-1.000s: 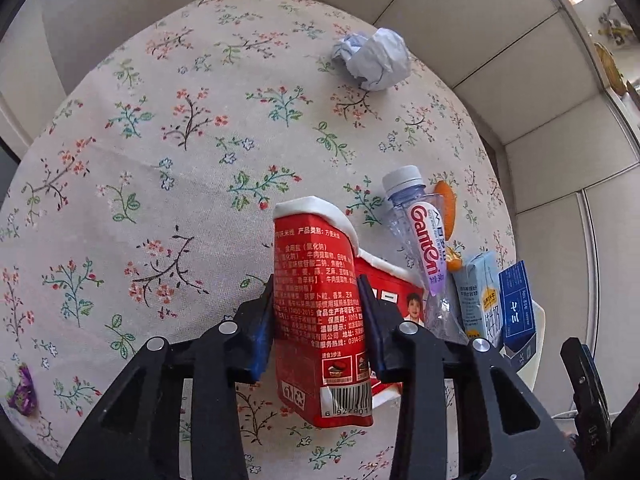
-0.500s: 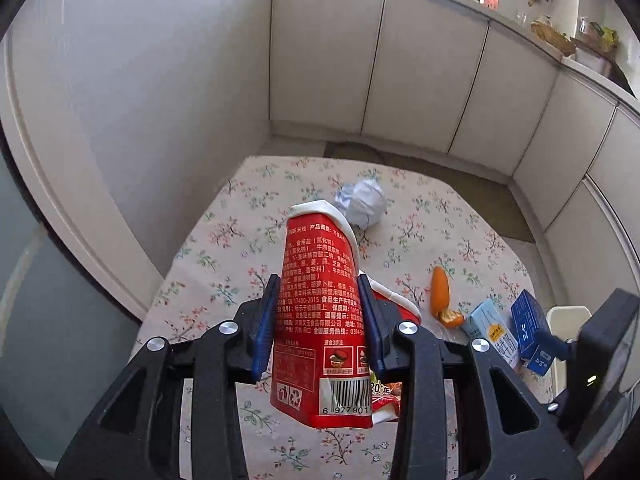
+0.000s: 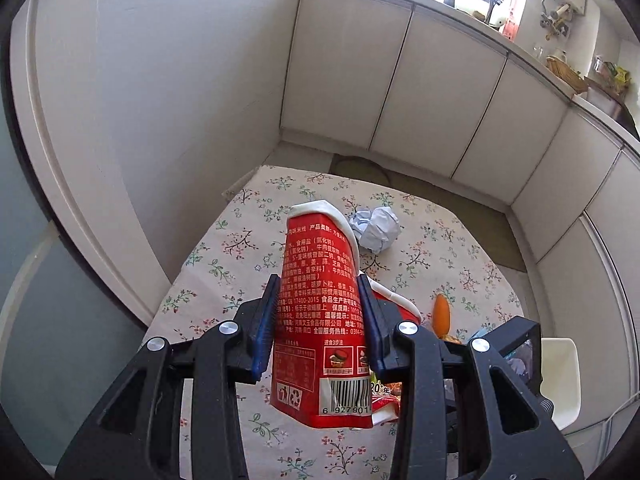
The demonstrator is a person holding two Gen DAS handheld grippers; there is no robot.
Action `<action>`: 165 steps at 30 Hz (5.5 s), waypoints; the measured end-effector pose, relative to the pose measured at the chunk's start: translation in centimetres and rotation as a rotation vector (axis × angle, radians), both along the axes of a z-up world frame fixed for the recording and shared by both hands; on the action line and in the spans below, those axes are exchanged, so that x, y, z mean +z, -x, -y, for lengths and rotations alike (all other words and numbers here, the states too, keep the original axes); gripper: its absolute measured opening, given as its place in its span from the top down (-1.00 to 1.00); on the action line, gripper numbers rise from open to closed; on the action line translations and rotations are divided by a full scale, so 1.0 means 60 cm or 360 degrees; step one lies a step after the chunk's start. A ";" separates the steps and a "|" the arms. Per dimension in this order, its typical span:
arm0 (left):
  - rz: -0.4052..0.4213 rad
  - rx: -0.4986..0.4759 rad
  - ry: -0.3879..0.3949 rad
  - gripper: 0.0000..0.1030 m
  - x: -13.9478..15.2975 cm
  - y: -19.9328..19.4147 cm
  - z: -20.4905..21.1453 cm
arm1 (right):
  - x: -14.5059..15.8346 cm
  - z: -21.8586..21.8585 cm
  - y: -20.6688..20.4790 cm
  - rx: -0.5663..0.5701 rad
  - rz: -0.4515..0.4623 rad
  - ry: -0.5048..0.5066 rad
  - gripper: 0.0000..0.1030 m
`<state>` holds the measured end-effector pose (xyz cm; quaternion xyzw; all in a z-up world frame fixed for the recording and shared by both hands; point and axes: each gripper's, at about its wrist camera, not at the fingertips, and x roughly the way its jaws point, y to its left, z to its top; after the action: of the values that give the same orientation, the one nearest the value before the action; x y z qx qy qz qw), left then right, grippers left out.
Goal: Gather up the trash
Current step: 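Grasp the clear Ganten water bottle with right tool while left tool holds the cup, then carry the bottle into the white bin, open right tool while left holds cup, then lower the red noodle cup into the white bin and open the left tool, then move both open tools back over the table toward the remaining items, then grasp the second orange peel with the right tool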
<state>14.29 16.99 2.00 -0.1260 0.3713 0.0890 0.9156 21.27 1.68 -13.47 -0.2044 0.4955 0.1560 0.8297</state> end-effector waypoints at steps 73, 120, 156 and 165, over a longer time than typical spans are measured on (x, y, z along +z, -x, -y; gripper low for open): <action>0.0107 -0.0908 0.0212 0.30 -0.010 -0.049 0.584 | 0.189 0.713 0.211 -0.1483 0.0606 -0.0452 -0.73; -0.0062 -0.0740 -0.0102 -0.86 -0.044 -0.042 0.545 | 0.220 0.621 0.205 -0.1391 0.0758 -0.0274 -0.87; -0.0184 -0.0173 -0.0107 -0.86 -0.080 -0.038 0.185 | 0.179 0.269 0.064 -0.0808 0.0523 -0.0454 -0.87; -0.0212 0.0134 0.0193 -0.86 -0.083 -0.031 0.047 | 0.124 0.170 0.001 -0.0439 0.0324 -0.0384 -0.87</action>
<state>16.18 14.20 -2.99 -0.1905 0.4305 0.1129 0.8750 21.19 -8.55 -6.00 -0.0484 0.4102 0.0777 0.9074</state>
